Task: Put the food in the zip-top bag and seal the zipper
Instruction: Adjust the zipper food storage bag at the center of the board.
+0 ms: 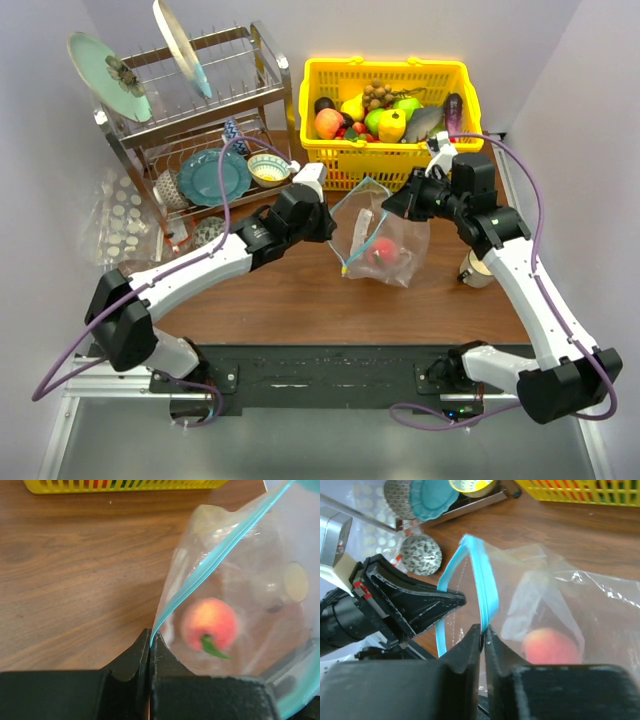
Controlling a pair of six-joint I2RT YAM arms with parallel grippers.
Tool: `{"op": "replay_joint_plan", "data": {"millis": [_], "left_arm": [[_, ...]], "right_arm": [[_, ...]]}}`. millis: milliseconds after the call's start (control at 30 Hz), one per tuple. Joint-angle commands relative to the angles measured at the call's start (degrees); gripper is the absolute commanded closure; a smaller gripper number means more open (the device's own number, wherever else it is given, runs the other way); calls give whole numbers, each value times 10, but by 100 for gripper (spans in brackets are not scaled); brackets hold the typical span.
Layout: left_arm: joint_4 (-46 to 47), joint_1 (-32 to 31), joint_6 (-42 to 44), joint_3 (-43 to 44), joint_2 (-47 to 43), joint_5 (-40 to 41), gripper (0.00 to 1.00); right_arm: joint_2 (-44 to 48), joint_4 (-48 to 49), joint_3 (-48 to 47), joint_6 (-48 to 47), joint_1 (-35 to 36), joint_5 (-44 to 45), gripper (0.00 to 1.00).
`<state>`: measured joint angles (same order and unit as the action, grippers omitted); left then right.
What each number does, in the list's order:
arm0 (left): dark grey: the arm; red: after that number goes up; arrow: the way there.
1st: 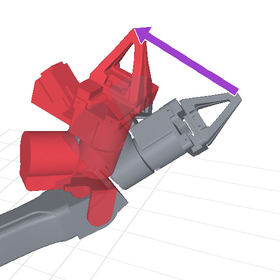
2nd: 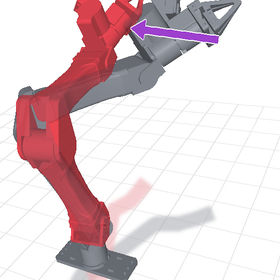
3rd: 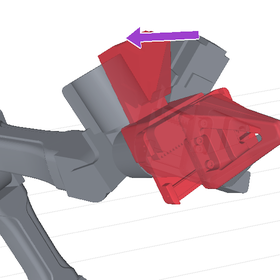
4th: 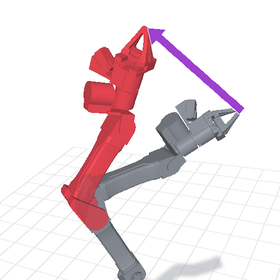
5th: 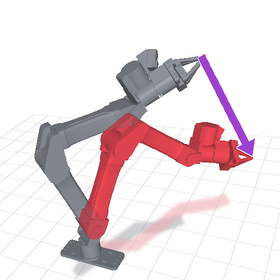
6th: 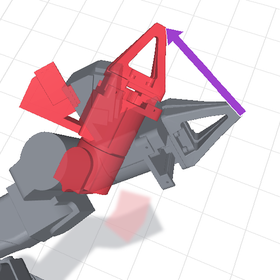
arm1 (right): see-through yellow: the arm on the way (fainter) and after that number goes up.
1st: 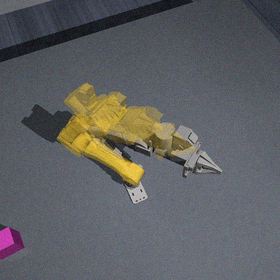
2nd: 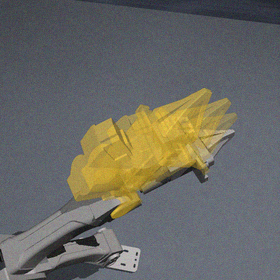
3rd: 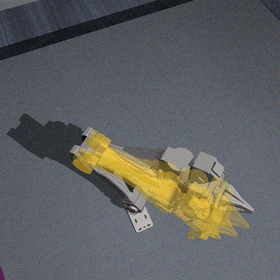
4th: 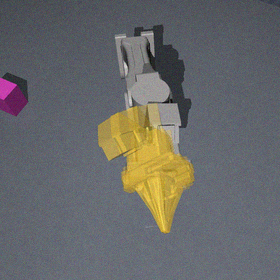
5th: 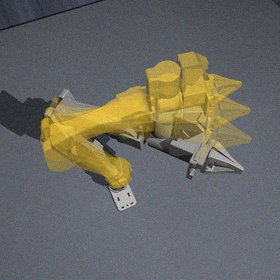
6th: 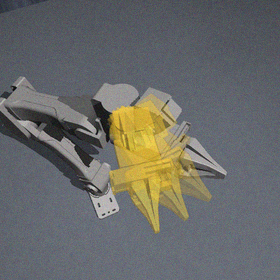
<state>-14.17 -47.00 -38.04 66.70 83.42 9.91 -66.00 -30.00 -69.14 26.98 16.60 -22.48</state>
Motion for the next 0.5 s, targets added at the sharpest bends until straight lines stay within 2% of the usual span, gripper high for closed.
{"op": "replay_joint_plan", "data": {"millis": [0, 33, 100, 167, 233, 467], "left_arm": [[25, -1, 31, 14, -55, 35, 100], [21, 0, 42, 17, -58, 41, 100], [0, 1, 53, 29, -69, 67, 100], [-27, 2, 76, 43, -80, 98, 100], [-57, 2, 96, 55, -89, 138, 100], [-119, 1, 123, 47, -138, 232, 100]], "right_arm": [[-6, 49, 19, 21, 2, -56, 57], [-4, 51, 21, 22, 2, -56, 50], [-4, 53, 20, 23, 2, -51, 42], [-4, 49, 14, 18, 1, -47, 39], [-7, 38, 2, 11, 2, -45, 31], [-14, 33, -18, 26, 0, 30, 1]]}}
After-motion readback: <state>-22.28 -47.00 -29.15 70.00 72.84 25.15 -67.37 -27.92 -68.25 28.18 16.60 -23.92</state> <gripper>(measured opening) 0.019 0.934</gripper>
